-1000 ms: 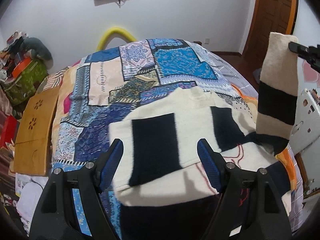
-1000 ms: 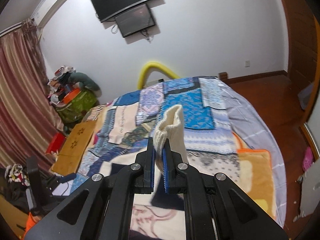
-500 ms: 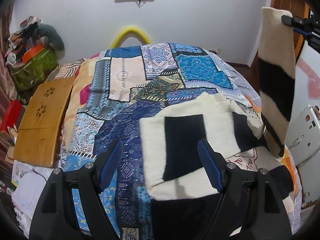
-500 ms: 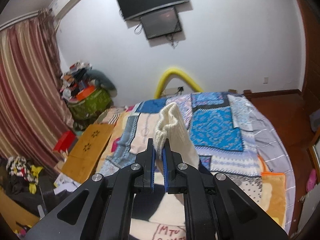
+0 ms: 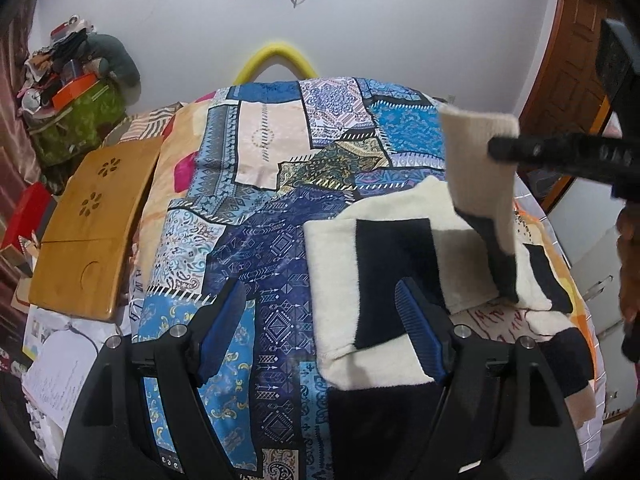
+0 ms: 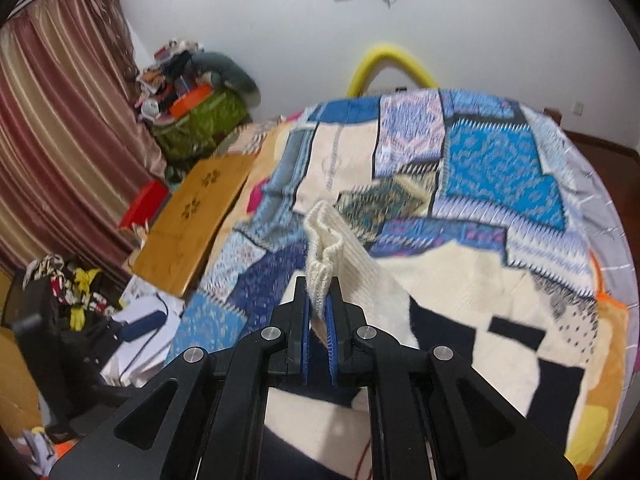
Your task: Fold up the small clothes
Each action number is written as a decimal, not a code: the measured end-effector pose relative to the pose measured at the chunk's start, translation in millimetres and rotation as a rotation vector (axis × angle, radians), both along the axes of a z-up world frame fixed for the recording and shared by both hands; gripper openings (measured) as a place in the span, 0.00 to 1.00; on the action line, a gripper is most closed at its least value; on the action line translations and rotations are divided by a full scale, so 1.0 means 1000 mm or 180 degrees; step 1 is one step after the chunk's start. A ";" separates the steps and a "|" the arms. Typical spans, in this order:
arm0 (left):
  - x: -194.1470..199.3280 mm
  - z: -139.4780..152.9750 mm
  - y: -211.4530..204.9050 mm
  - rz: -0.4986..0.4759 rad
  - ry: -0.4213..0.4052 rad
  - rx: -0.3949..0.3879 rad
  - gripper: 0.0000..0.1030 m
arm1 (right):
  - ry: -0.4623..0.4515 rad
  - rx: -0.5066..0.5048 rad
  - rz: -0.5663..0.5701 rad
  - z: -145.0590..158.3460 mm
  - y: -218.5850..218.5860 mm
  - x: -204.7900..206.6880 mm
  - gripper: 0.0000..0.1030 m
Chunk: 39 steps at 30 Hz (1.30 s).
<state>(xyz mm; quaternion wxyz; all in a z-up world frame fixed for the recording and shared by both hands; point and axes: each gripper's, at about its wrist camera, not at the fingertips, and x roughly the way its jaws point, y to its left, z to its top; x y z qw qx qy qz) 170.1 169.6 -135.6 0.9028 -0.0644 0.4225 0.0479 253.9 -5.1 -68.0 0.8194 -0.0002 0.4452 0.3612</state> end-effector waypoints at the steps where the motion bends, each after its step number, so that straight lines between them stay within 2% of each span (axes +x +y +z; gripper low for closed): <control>1: 0.000 -0.001 0.000 0.0007 0.0009 0.0003 0.74 | 0.0020 -0.0021 0.0020 -0.003 0.003 -0.001 0.09; 8: 0.000 -0.003 0.001 0.0043 0.0050 -0.0007 0.74 | 0.0121 -0.0117 0.0118 -0.015 0.012 -0.009 0.10; 14: 0.002 -0.001 -0.004 0.0024 0.0060 0.0004 0.75 | -0.0008 -0.0163 0.0128 -0.006 -0.006 -0.016 0.14; 16: 0.004 -0.002 -0.007 0.0020 0.0070 0.0004 0.75 | -0.0061 -0.0172 0.0092 -0.001 -0.016 -0.015 0.20; 20: 0.011 -0.006 -0.012 0.0004 0.0110 -0.0010 0.75 | -0.0264 -0.0274 -0.0078 0.010 -0.051 -0.012 0.24; 28: 0.037 -0.031 -0.014 0.0092 0.0353 -0.0163 0.75 | -0.0326 -0.0398 -0.0570 0.014 -0.137 0.003 0.28; 31: 0.047 -0.042 -0.014 0.0132 0.0472 -0.0308 0.75 | -0.0353 -0.0466 -0.0794 0.011 -0.173 0.008 0.36; 35: 0.059 -0.054 -0.017 0.0167 0.0599 -0.0449 0.75 | -0.0367 -0.0580 -0.1007 0.003 -0.210 0.009 0.37; 39: 0.070 -0.064 -0.025 0.0185 0.0711 -0.0591 0.74 | -0.0242 -0.0635 -0.1192 -0.013 -0.244 0.012 0.37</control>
